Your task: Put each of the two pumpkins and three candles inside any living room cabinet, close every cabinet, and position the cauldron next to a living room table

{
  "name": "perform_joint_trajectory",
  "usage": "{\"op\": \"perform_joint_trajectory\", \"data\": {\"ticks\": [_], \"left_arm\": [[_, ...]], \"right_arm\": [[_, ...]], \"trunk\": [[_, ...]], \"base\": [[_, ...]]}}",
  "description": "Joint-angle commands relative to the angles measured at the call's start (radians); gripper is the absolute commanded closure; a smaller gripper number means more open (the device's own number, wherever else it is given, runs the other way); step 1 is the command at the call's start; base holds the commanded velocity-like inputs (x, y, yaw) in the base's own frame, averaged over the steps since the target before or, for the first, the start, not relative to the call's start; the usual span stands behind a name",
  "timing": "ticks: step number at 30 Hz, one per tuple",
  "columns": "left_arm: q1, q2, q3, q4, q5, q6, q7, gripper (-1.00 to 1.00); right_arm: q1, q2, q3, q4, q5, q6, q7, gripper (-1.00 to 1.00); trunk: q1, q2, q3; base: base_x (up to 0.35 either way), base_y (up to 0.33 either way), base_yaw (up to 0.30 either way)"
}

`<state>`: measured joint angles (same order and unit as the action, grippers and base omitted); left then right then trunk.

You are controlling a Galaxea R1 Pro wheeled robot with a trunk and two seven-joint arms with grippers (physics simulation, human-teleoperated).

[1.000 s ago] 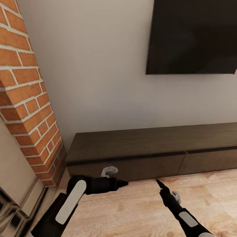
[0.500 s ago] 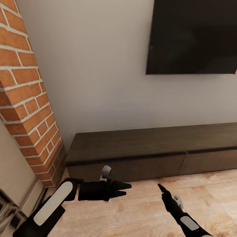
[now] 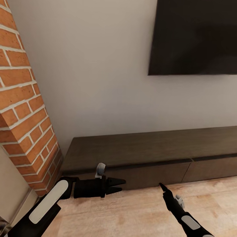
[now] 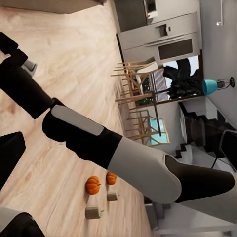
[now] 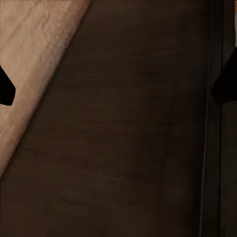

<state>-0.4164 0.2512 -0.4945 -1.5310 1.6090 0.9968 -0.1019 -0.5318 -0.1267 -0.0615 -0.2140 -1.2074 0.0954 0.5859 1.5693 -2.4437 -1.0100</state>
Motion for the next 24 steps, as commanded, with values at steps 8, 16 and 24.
{"op": "perform_joint_trajectory", "data": {"ticks": [8,16,24], "left_arm": [[-0.001,-0.001,-0.002,0.0,-0.009,0.0,-0.016,-1.0],[-0.001,-0.001,-0.001,0.004,-0.009,0.0,-0.016,-1.0],[-0.001,-0.001,0.0,0.006,-0.01,-0.001,-0.015,-1.0]], "right_arm": [[0.0,-0.002,-0.005,0.004,-0.045,-0.035,0.003,-1.0],[0.0,-0.004,-0.006,-0.01,-0.051,-0.042,0.013,-1.0],[0.0,-0.004,-0.006,-0.014,-0.078,-0.047,0.013,-1.0]], "trunk": [[0.0,0.0,-0.001],[0.0,0.0,-0.001],[0.0,0.0,-0.001]], "base": [[0.031,0.0,0.0],[0.001,0.0,0.0],[0.011,0.0,0.0]]}}
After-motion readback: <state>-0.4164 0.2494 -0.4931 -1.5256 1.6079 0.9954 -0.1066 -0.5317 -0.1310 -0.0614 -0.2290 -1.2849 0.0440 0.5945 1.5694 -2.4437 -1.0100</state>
